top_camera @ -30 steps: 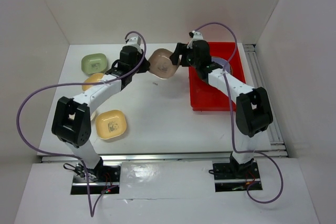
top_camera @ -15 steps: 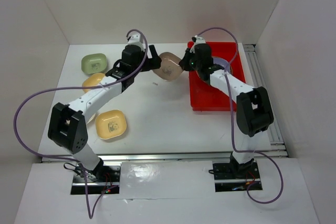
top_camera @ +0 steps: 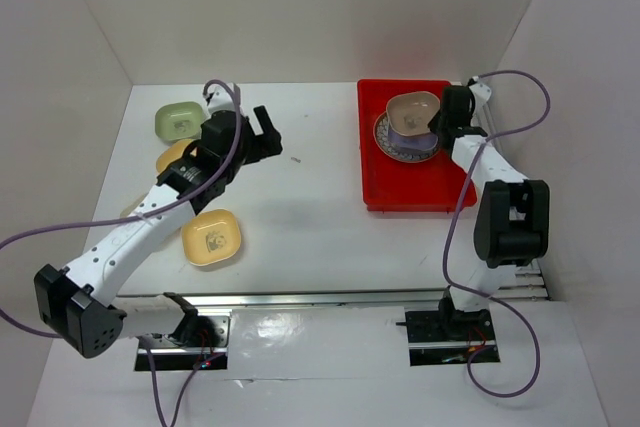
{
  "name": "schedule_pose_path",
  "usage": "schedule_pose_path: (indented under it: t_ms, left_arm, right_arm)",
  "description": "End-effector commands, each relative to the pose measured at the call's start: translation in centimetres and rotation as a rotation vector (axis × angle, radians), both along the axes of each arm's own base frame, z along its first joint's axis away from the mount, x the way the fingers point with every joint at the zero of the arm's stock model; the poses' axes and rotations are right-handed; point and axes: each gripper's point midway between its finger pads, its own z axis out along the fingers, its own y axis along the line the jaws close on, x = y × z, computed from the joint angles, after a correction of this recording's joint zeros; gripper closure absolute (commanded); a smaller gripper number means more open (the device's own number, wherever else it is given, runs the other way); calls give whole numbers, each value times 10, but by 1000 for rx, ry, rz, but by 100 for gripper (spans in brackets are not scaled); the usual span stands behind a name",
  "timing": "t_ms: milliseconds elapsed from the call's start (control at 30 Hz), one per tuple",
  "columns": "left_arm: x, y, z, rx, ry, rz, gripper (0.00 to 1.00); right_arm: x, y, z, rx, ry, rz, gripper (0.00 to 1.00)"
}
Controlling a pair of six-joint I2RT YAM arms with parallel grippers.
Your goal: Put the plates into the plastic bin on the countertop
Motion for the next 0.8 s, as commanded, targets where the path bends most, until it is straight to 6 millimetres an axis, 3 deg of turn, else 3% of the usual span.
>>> schedule_pose_path:
  t_ms: [0,33,67,100,233,267,300,367,400,433,533,567,667,700,733,767]
  left_arm:
    - [-14,23,-24,67,79,86,0]
    - [-17,29,-21,66,80,121,0]
    - [-21,35,-28,73,108,146,0]
    - [-28,40,-37,95,153,161,0]
    - [-47,56,-42,67,191,233,0]
    - [-52,58,-48,60,208,245,0]
    - [-56,61,-45,57,204,245,0]
    - [-65,71,-59,55,254,269,0]
    - [-66,75,-62,47,263,273,0]
    - [-72,76,-64,46,272,264,0]
    - [-81,81,-77,47,301,272,0]
    - [-84,81,-76,36,296,263,0]
    - [-92,86,-78,60,316,259,0]
    - [-94,91,-63,60,281,272,0]
    - [-96,95,-57,65,271,284,0]
    - [-98,101,-51,74,261,301,0]
  right_arm:
    - [-1,-9,-1,-2,-41,-90,100]
    - [-3,-16,-11,-4,-20,-103,100]
    - [2,-16,-6,-2,-48,-103,100]
    - [2,-19,-12,2,-35,-106,100]
    - [16,-24,-9,10,-64,-120,94]
    - [18,-23,-12,5,-59,-106,88]
    - [21,-23,-5,-3,-71,-101,70]
    - [25,-23,3,-11,-98,-96,36]
    - [28,-23,9,-10,-112,-96,25]
    - [28,-26,11,-27,-107,-98,0]
    - [30,-15,13,-56,-90,-80,0]
    - [29,-19,16,-79,-85,-98,0]
    - [22,12,41,-122,-112,-30,0]
    - [19,46,55,-150,-132,55,0]
    - [17,67,62,-157,-131,119,0]
    - [14,95,61,-151,-118,217,0]
